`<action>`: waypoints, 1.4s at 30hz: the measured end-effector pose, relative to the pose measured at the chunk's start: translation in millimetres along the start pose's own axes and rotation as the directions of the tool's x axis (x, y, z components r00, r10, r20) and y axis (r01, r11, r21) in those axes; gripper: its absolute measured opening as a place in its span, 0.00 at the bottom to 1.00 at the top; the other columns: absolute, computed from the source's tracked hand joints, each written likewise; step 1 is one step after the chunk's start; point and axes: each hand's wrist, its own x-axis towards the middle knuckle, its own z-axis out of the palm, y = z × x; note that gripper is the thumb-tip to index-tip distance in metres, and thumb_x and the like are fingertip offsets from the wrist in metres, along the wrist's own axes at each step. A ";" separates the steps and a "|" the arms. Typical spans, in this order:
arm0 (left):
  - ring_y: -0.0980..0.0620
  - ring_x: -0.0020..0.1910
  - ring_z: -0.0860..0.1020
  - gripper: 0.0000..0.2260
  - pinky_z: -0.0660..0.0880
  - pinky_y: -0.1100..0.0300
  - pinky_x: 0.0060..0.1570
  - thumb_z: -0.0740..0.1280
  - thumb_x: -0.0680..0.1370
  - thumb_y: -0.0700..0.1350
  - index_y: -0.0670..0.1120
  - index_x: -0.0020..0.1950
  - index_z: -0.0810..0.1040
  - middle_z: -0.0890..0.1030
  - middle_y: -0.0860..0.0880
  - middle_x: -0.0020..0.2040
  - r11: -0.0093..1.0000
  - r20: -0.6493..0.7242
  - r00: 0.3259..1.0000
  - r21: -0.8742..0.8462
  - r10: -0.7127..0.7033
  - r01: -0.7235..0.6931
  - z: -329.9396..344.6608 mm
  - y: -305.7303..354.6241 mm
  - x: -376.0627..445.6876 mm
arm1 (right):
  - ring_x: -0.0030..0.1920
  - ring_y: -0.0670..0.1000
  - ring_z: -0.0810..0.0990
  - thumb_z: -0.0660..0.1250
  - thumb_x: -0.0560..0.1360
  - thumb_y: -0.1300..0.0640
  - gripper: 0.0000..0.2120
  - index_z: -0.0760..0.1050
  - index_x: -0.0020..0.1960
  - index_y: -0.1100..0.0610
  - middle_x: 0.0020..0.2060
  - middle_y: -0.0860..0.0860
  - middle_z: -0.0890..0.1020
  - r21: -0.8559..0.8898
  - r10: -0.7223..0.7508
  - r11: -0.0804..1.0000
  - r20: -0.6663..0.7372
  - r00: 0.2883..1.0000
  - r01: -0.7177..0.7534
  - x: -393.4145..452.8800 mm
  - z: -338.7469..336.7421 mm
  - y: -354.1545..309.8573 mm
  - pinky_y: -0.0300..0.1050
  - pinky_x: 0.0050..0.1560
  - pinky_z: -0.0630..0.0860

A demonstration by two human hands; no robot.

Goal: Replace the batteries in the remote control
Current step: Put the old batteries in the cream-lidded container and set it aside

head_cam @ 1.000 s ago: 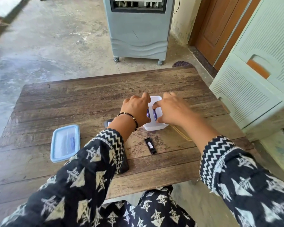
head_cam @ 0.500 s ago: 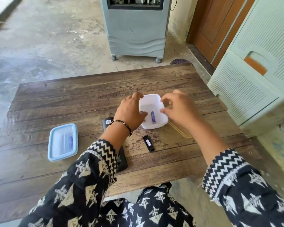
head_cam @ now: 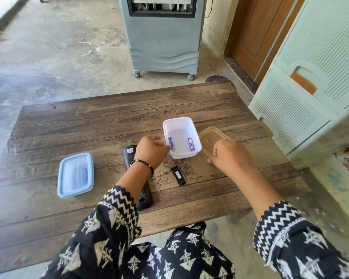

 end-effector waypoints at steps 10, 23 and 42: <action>0.51 0.39 0.81 0.13 0.81 0.58 0.41 0.65 0.74 0.33 0.40 0.58 0.73 0.81 0.46 0.41 0.997 0.039 0.999 -0.077 0.018 -0.015 2.7 0.3 0.6 | 0.30 0.49 0.76 0.68 0.72 0.59 0.03 0.75 0.41 0.59 0.34 0.51 0.78 0.079 -0.082 0.991 -0.301 0.950 0.111 -22.4 -51.8 4.8 0.40 0.26 0.72; 0.55 0.33 0.79 0.20 0.81 0.59 0.37 0.63 0.74 0.32 0.42 0.66 0.68 0.78 0.51 0.33 0.995 0.075 0.997 -0.101 -0.004 0.012 1.3 1.2 3.8 | 0.23 0.49 0.73 0.67 0.71 0.61 0.08 0.73 0.34 0.60 0.28 0.55 0.78 0.929 0.406 0.153 0.253 0.878 -0.338 35.0 -0.7 -20.6 0.42 0.25 0.73; 0.44 0.42 0.83 0.24 0.81 0.46 0.46 0.65 0.75 0.36 0.45 0.69 0.63 0.79 0.48 0.41 0.999 0.099 0.995 -0.033 0.006 -0.002 -3.5 9.5 3.2 | 0.38 0.55 0.82 0.69 0.72 0.61 0.16 0.77 0.59 0.52 0.38 0.53 0.82 0.577 0.033 0.817 -0.063 0.997 0.010 38.8 -3.8 -29.4 0.56 0.42 0.80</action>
